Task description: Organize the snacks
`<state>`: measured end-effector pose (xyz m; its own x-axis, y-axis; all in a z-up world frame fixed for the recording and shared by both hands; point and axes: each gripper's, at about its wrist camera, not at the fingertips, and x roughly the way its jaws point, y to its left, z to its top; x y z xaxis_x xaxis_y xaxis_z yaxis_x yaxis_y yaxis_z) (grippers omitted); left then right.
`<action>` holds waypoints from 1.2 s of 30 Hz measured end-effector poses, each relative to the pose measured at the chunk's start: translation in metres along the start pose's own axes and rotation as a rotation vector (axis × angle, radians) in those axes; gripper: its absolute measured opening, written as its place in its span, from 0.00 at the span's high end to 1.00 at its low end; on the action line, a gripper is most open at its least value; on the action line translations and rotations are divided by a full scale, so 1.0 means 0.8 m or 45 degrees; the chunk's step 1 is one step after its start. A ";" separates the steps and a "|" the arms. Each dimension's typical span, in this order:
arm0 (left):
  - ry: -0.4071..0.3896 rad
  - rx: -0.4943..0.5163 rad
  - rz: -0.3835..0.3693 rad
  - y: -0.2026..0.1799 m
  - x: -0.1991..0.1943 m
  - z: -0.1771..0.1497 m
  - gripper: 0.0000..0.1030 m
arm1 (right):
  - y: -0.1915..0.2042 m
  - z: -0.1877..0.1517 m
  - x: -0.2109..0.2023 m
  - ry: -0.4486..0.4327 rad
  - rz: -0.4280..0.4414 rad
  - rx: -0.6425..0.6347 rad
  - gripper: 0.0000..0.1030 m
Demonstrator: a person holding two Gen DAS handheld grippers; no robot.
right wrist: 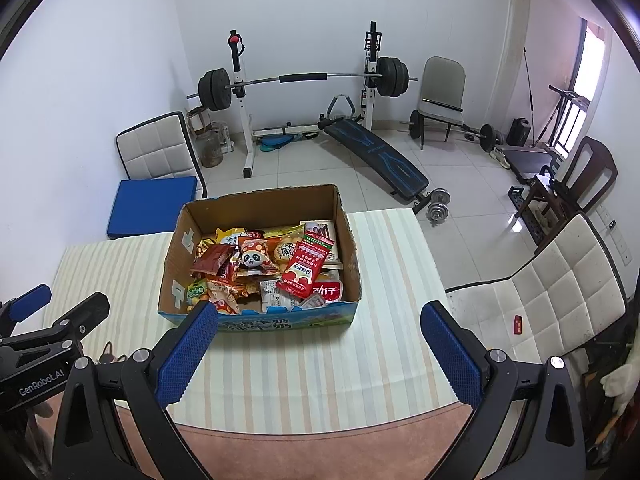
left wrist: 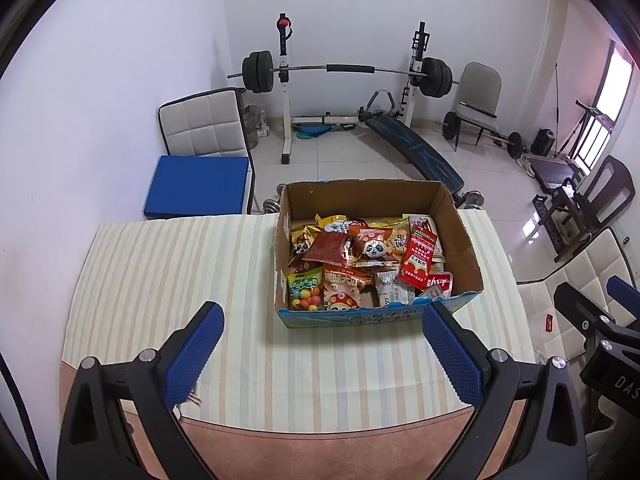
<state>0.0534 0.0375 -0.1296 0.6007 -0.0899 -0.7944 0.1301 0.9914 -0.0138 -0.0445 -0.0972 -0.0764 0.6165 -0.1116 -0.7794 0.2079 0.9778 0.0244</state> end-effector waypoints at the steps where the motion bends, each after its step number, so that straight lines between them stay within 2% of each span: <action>1: 0.000 0.003 -0.002 0.000 -0.001 0.000 0.01 | 0.000 0.000 0.000 0.000 0.000 -0.001 0.00; 36: -0.014 0.044 -0.017 0.001 -0.015 0.002 0.01 | 0.002 0.005 -0.012 0.009 0.018 -0.008 0.00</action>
